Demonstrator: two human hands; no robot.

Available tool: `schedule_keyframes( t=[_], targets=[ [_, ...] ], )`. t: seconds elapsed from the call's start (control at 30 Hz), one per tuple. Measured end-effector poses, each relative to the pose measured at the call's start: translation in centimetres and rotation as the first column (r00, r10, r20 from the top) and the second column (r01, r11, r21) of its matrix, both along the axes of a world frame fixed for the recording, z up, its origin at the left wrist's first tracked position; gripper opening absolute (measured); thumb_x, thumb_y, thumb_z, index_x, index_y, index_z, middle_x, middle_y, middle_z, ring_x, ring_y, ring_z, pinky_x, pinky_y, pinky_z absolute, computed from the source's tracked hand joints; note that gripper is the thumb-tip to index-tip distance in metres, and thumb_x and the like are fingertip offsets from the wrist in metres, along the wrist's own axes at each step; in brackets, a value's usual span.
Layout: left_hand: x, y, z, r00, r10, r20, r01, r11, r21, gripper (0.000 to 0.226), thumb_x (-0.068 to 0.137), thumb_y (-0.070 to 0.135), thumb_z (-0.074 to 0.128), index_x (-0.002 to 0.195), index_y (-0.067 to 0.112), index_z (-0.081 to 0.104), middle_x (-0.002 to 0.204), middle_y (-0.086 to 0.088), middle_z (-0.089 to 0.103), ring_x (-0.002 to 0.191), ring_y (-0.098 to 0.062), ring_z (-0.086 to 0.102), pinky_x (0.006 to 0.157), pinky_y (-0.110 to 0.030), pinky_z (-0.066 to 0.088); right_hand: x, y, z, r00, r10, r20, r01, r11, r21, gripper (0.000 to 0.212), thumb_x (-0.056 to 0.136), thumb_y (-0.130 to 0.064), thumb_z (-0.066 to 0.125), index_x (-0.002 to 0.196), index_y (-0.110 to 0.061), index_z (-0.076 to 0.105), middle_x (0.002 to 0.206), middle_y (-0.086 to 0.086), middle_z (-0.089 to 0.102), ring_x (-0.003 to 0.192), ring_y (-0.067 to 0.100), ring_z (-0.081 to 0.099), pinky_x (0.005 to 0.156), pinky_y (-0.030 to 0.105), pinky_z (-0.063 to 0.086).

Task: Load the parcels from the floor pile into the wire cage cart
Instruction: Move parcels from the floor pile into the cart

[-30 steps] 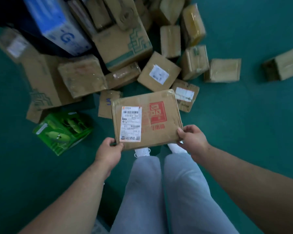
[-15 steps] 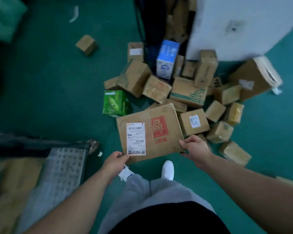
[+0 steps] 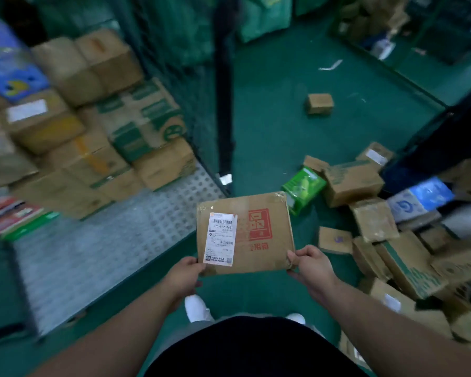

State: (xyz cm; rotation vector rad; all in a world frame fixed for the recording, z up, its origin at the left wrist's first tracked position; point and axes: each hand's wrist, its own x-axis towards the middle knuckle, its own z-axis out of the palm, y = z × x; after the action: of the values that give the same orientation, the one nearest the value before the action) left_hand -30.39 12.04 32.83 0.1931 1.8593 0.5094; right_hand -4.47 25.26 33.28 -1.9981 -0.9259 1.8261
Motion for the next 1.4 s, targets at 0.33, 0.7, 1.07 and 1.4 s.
schedule_keyframes(
  t=[0.33, 0.7, 1.07, 1.4],
  targets=[
    [-18.4, -9.7, 2.1, 0.908, 0.419, 0.03, -0.42, 0.906, 0.053, 0.019, 0.097, 0.028, 0.06, 0.116, 0.03, 0.06, 0.109, -0.001, 0.071, 0.087, -0.025, 0.06, 0.067, -0.032, 0.046, -24.1, -2.9, 0.0, 0.966, 0.254, -0.041, -0.254, 0.967, 0.018, 0.019, 0.097, -0.004, 0.067, 0.084, -0.003, 0.053, 0.103, 0.02, 0.068, 0.096, 0.03, 0.068, 0.084, 0.044, 0.061],
    [-31.5, 2.0, 4.0, 0.844, 0.534, 0.046, -0.532, 0.825, 0.19, 0.035, 0.101, 0.019, 0.058, 0.135, 0.026, 0.054, 0.109, 0.004, 0.061, 0.106, -0.026, 0.063, 0.093, -0.041, 0.054, -39.4, 8.1, 1.8, 0.95, 0.299, -0.091, -0.288, 0.95, 0.121, 0.02, 0.099, -0.009, 0.066, 0.087, -0.008, 0.051, 0.094, 0.011, 0.066, 0.087, 0.023, 0.065, 0.09, 0.049, 0.06],
    [-46.1, 19.1, 5.8, 0.772, 0.636, -0.025, -0.606, 0.747, 0.273, 0.021, 0.102, 0.025, 0.051, 0.122, 0.024, 0.058, 0.104, 0.006, 0.061, 0.101, -0.022, 0.063, 0.072, -0.032, 0.05, -57.7, 26.7, 1.6, 0.901, 0.401, -0.167, -0.369, 0.909, 0.191, 0.015, 0.102, -0.011, 0.061, 0.114, -0.009, 0.052, 0.116, 0.007, 0.061, 0.098, 0.016, 0.063, 0.076, 0.037, 0.062],
    [-57.6, 26.8, 0.5, 0.666, 0.744, -0.044, -0.71, 0.651, 0.27, 0.028, 0.104, 0.016, 0.046, 0.132, 0.018, 0.054, 0.093, 0.002, 0.058, 0.074, -0.014, 0.059, 0.056, -0.022, 0.049, -72.9, 33.5, -5.0, 0.922, 0.358, -0.146, -0.319, 0.918, 0.234, 0.016, 0.102, -0.007, 0.058, 0.096, -0.022, 0.055, 0.119, 0.006, 0.066, 0.104, 0.024, 0.068, 0.078, 0.048, 0.064]
  ],
)
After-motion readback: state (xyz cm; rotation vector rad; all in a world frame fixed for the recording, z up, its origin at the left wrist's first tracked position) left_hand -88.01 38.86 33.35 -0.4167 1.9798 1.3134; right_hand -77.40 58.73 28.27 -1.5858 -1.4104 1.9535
